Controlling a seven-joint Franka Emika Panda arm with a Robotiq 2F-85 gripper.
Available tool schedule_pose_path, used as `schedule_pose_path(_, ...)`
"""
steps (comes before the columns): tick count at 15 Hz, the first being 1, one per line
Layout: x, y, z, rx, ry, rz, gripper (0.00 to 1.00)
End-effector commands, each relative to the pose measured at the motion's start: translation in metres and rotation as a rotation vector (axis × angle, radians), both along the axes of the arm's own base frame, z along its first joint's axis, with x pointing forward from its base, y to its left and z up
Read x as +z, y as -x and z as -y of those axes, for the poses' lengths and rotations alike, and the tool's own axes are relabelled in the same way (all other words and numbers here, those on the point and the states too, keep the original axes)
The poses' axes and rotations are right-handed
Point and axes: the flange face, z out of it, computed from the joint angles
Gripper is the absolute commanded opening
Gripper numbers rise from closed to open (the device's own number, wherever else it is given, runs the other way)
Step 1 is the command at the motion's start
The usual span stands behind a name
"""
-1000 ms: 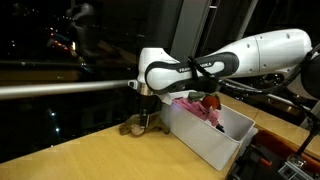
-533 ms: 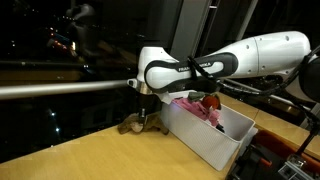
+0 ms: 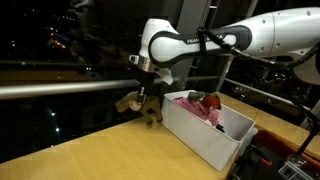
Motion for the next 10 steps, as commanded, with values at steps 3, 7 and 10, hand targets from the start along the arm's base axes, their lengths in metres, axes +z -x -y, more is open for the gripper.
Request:
schedule_pose_path(3,0.084,0.019,0.022,-0.144,0.007,0.086,0.04)
schedule_pose_path(7,0.099,0.035,0.057,-0.286,0.006,0.113,0.04)
schedule_pose_path(10,0.101,0.051,0.088,-0.402,0.018,0.128,0.04)
